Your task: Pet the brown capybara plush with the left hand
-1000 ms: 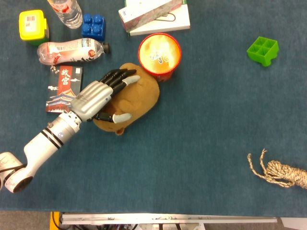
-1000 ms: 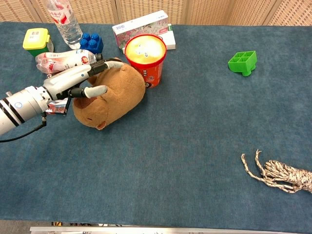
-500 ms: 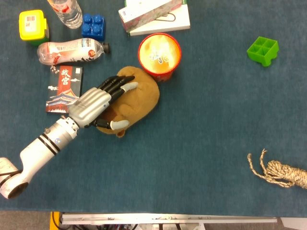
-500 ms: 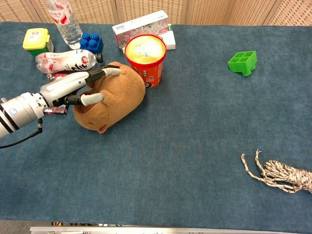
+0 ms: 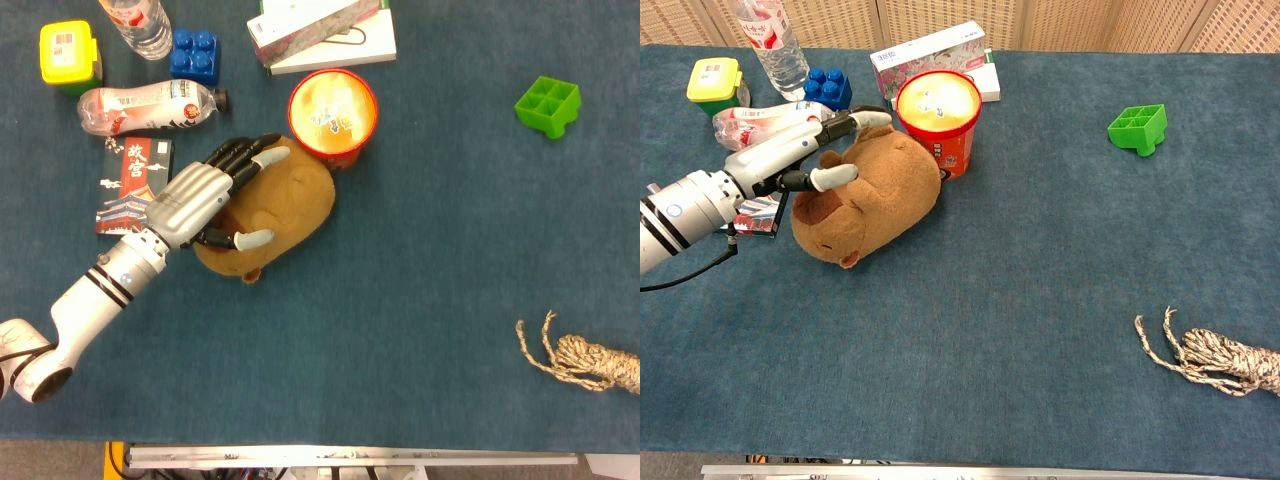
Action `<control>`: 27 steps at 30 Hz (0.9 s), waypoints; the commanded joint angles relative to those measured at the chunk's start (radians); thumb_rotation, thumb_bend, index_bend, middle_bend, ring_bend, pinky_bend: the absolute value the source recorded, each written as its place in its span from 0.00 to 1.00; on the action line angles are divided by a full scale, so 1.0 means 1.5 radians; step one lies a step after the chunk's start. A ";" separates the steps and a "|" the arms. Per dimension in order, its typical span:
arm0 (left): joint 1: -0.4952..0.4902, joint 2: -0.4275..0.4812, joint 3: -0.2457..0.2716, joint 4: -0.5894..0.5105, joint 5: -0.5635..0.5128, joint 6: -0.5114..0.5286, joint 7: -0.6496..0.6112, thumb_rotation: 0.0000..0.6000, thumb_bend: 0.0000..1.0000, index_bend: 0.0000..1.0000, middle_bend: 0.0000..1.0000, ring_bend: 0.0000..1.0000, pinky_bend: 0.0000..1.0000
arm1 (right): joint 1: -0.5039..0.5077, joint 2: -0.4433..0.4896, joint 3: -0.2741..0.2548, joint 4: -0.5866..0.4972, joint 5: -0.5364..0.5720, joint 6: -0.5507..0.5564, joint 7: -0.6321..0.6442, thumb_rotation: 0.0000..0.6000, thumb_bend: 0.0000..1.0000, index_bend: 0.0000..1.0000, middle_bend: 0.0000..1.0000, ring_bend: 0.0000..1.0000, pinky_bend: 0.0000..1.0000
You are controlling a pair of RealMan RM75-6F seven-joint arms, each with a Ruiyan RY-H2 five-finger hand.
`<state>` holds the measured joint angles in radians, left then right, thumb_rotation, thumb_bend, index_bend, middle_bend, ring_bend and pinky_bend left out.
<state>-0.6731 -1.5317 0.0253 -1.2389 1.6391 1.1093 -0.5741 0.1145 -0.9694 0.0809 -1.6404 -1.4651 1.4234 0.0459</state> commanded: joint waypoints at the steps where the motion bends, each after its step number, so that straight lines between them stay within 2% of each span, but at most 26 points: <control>1: 0.000 -0.007 0.008 0.010 0.004 -0.003 0.000 0.16 0.07 0.00 0.00 0.00 0.00 | 0.000 0.000 0.000 0.000 0.001 -0.001 0.000 1.00 0.19 0.27 0.33 0.19 0.20; 16: 0.010 -0.024 0.047 0.012 0.043 0.019 -0.004 0.16 0.07 0.00 0.00 0.00 0.00 | 0.002 -0.003 -0.001 0.000 -0.001 -0.004 -0.002 1.00 0.19 0.27 0.33 0.19 0.20; 27: 0.006 -0.042 0.041 0.051 0.066 0.060 -0.008 0.16 0.07 0.00 0.00 0.00 0.00 | -0.001 -0.002 -0.001 -0.001 -0.001 0.000 -0.002 1.00 0.19 0.27 0.33 0.19 0.20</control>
<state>-0.6606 -1.5895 0.0922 -1.1703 1.7340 1.1932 -0.5811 0.1124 -0.9729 0.0795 -1.6417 -1.4660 1.4232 0.0428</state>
